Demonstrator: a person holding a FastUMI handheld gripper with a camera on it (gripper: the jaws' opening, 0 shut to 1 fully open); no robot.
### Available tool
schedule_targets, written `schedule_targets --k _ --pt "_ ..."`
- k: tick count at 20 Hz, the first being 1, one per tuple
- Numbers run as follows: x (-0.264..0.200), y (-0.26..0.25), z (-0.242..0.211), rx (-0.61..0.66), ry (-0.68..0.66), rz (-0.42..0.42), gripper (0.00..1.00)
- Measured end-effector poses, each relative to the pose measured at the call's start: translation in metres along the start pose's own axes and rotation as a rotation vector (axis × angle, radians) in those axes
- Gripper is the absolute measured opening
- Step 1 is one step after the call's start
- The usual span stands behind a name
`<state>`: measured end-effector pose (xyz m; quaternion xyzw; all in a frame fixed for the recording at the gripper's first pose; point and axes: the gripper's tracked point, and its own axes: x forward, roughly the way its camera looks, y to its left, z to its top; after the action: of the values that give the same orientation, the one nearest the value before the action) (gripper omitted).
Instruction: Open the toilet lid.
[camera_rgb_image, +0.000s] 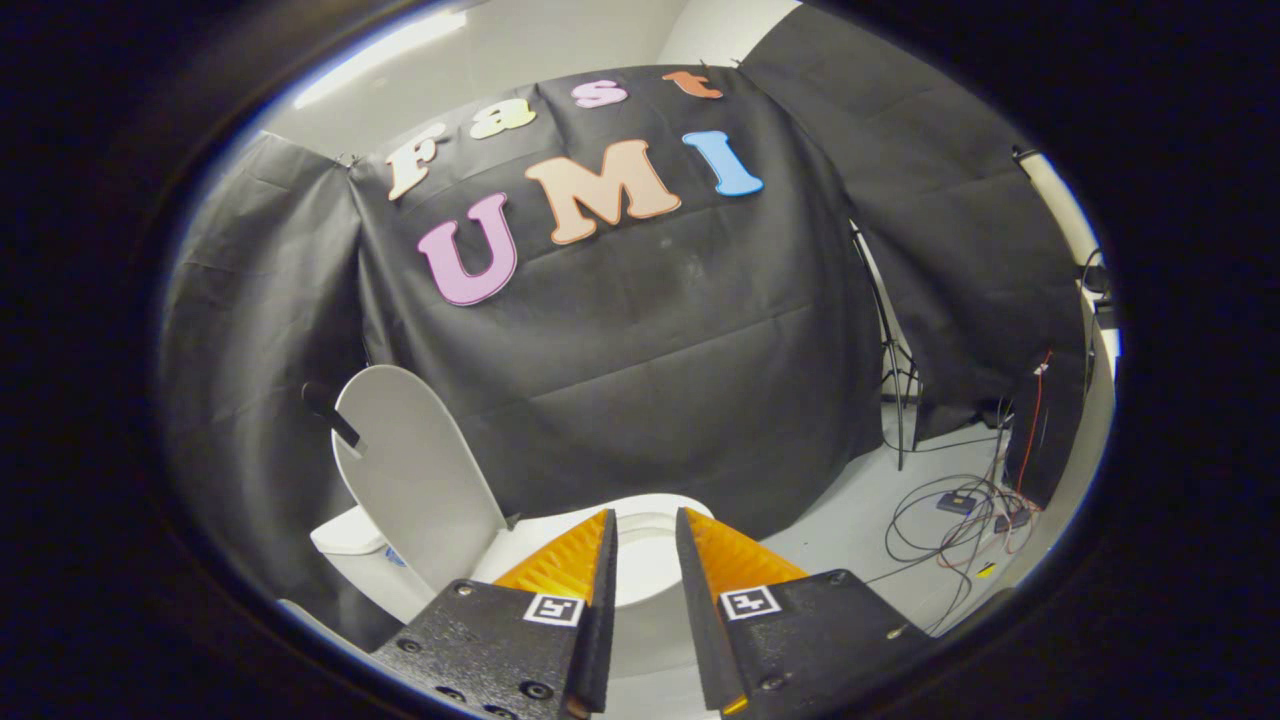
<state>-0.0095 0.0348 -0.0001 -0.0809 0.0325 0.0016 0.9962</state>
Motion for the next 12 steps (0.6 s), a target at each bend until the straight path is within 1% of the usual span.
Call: schedule_targets --k 12 --pt "0.0013 -0.0005 -0.0034 0.01 0.012 0.003 0.35"
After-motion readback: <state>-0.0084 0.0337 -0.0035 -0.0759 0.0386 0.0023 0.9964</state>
